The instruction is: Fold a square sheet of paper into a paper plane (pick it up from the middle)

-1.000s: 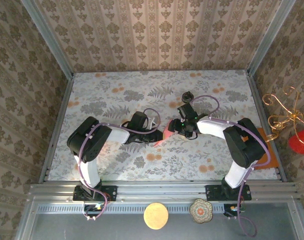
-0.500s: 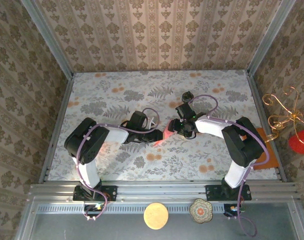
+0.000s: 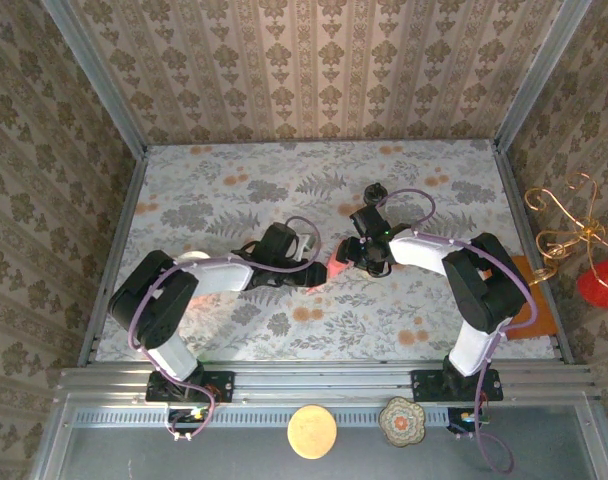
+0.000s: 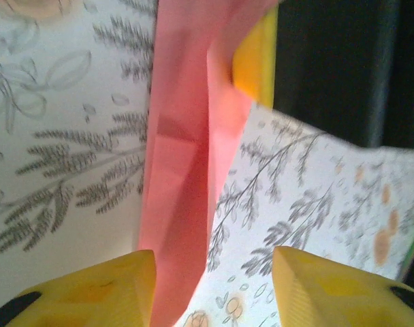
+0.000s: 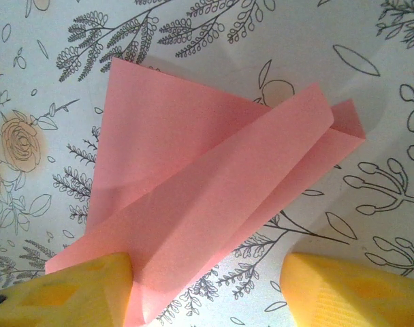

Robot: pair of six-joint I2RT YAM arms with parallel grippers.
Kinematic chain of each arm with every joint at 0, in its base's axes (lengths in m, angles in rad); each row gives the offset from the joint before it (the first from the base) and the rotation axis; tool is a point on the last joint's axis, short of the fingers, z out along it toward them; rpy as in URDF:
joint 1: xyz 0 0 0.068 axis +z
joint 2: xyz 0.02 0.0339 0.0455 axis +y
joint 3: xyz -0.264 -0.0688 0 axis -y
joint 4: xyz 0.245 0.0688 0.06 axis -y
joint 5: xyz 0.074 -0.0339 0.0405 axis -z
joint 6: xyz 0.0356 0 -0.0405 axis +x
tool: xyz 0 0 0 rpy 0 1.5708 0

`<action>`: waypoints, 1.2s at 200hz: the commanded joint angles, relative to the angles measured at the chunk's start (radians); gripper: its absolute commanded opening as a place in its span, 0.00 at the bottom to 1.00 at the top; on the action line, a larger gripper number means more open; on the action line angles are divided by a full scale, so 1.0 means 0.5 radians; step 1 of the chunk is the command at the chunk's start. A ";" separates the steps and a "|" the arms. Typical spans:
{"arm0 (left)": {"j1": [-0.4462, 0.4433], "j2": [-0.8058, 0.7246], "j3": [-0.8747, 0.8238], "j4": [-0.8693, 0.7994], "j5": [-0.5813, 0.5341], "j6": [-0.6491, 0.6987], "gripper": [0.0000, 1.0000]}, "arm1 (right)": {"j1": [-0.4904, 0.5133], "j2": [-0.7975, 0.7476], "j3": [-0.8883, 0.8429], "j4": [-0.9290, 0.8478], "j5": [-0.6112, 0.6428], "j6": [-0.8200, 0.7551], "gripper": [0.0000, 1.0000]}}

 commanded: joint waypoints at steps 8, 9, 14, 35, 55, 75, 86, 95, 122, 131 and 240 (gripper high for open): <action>-0.047 -0.020 0.085 -0.216 -0.167 0.161 0.53 | 0.005 0.198 -0.060 -0.077 0.088 0.024 0.65; -0.047 -0.018 0.087 -0.216 -0.169 0.163 0.53 | 0.004 0.199 -0.060 -0.075 0.089 0.024 0.65; -0.050 -0.006 0.096 -0.222 -0.168 0.163 0.53 | 0.004 0.199 -0.058 -0.076 0.086 0.026 0.65; -0.051 0.045 0.128 -0.226 -0.160 0.167 0.53 | 0.004 0.200 -0.062 -0.073 0.086 0.030 0.65; -0.052 0.080 0.156 -0.228 -0.152 0.169 0.51 | 0.005 0.201 -0.064 -0.073 0.092 0.031 0.65; -0.052 0.109 0.181 -0.238 -0.143 0.174 0.50 | 0.004 0.204 -0.066 -0.073 0.088 0.035 0.64; -0.052 0.126 0.190 -0.239 -0.137 0.172 0.50 | 0.004 0.203 -0.067 -0.075 0.088 0.040 0.64; -0.052 0.139 0.193 -0.238 -0.131 0.172 0.50 | 0.004 0.205 -0.064 -0.073 0.089 0.042 0.64; -0.052 0.171 0.188 -0.238 -0.129 0.163 0.49 | 0.004 0.208 -0.063 -0.077 0.087 0.046 0.64; -0.052 0.176 0.184 -0.241 -0.142 0.159 0.47 | 0.004 0.209 -0.064 -0.079 0.086 0.046 0.64; -0.034 0.227 0.184 -0.284 -0.198 0.146 0.29 | 0.004 0.230 -0.078 -0.088 0.103 0.045 0.63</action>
